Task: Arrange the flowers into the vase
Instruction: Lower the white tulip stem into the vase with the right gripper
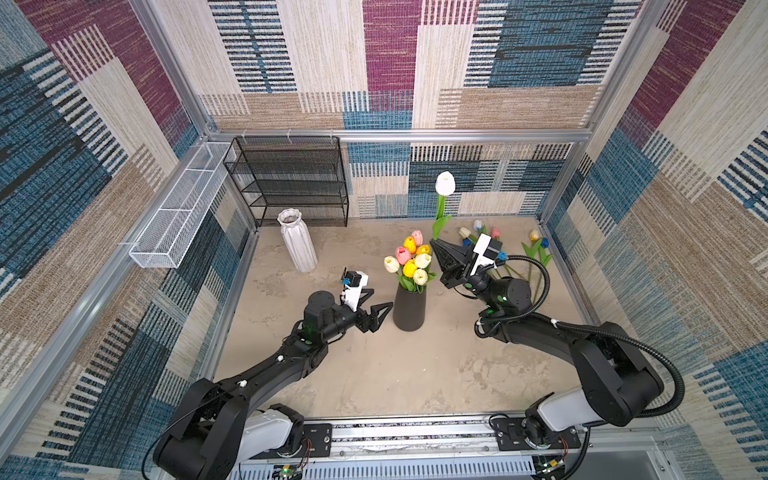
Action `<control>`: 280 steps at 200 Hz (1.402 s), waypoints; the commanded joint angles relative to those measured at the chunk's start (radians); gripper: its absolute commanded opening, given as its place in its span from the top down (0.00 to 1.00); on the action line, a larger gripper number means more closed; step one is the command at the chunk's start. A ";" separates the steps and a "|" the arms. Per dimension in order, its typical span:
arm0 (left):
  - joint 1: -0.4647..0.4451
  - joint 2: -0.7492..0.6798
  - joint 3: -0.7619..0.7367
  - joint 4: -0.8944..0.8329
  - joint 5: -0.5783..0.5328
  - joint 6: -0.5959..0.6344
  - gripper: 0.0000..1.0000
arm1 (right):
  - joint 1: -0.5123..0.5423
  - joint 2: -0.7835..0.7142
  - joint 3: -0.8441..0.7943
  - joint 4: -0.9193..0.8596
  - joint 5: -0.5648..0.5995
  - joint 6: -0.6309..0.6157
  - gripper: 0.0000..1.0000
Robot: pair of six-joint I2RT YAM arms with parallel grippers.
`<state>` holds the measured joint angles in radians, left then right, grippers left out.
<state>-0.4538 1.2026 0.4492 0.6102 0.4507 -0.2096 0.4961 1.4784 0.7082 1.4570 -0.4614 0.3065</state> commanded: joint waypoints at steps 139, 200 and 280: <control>0.000 0.009 0.014 0.045 0.019 0.004 0.14 | 0.001 0.075 -0.064 0.246 -0.003 -0.014 1.00; 0.000 0.023 0.016 0.058 0.020 0.003 0.14 | 0.001 0.098 -0.110 0.225 0.009 -0.049 0.93; 0.000 0.023 -0.013 0.084 0.009 0.001 0.14 | 0.001 -0.015 -0.157 0.098 0.048 -0.120 0.61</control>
<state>-0.4538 1.2243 0.4427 0.6449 0.4507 -0.2089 0.4953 1.5032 0.5602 1.4536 -0.4438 0.2222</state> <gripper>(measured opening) 0.857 0.393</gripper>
